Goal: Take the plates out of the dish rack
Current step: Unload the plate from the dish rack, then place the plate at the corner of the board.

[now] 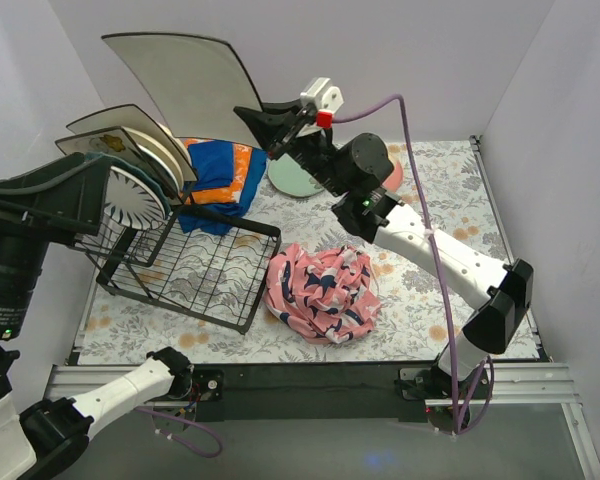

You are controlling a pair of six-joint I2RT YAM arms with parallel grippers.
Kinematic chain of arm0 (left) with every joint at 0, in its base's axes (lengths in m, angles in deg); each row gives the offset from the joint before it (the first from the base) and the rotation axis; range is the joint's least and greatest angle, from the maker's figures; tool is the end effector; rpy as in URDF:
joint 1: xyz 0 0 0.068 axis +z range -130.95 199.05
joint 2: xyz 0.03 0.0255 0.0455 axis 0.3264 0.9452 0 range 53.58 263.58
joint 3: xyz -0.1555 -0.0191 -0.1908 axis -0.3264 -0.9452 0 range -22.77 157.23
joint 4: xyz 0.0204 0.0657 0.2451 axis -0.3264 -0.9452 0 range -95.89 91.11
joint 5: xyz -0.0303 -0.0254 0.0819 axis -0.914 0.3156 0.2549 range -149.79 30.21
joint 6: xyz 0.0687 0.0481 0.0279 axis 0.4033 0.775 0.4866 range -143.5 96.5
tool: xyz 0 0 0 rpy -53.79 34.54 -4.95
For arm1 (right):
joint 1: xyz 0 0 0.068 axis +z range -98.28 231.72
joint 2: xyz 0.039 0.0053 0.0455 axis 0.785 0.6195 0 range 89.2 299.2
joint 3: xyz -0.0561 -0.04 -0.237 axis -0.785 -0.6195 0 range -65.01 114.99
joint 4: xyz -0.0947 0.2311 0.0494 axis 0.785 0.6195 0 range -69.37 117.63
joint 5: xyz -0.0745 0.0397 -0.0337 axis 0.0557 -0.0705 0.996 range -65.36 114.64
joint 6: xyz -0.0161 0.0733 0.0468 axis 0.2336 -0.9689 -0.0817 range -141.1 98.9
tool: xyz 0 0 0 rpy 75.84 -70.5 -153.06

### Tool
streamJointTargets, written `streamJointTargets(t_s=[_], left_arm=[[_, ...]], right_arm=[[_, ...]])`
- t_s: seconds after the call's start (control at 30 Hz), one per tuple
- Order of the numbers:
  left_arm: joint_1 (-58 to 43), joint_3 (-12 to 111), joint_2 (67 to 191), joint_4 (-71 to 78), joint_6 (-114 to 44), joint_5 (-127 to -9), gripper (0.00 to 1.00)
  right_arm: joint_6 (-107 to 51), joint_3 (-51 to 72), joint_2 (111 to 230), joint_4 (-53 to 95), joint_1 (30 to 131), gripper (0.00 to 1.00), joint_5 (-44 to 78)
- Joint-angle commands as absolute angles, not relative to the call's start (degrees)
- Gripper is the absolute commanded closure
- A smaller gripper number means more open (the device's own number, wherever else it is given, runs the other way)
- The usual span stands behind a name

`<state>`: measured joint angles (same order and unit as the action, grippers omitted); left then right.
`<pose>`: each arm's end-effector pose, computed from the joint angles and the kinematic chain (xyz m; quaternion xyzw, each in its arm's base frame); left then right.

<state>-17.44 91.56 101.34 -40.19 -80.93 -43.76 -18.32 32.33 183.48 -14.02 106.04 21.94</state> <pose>0.0413 -0.0036 0.5948 -0.2121 0.4999 -0.5603 0.6254 0.2259 0.3210 0.5157 -0.2290 0.3769 0.3995 0.8037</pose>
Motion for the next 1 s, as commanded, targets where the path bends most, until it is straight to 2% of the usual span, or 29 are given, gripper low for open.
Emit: streamJointTargets(t_s=[0.0,0.2,0.47,0.53,0.73,0.97], left_arm=[[-17.3,85.4,101.1,-38.4,-80.9,-44.2,0.34],[-17.3,73.0,101.6,-35.0,-82.1,-45.9,0.33],[-17.3,52.4,100.4,-25.0,-86.4,-49.7,0.33],[-17.3,50.0,101.6,-23.0,-87.2,-50.8,0.33],[-17.3,46.2,105.2,-21.0,-90.3,-57.8,0.34],[-17.3,35.4,101.3,-14.2,-95.0,-61.5,0.34]], right_arm=[[-25.1,30.5,174.4,-28.9,101.5,0.99,26.2],[-28.7,19.8,168.7,-27.1,93.5,0.99,27.3],[-44.3,4.8,161.6,-23.3,74.6,0.99,25.1],[-52.2,-0.3,160.3,-22.6,68.4,0.99,22.9],[-63.1,-10.4,157.3,-18.0,56.8,0.99,20.2],[-68.7,-22.7,153.5,-17.2,46.5,0.99,21.9]])
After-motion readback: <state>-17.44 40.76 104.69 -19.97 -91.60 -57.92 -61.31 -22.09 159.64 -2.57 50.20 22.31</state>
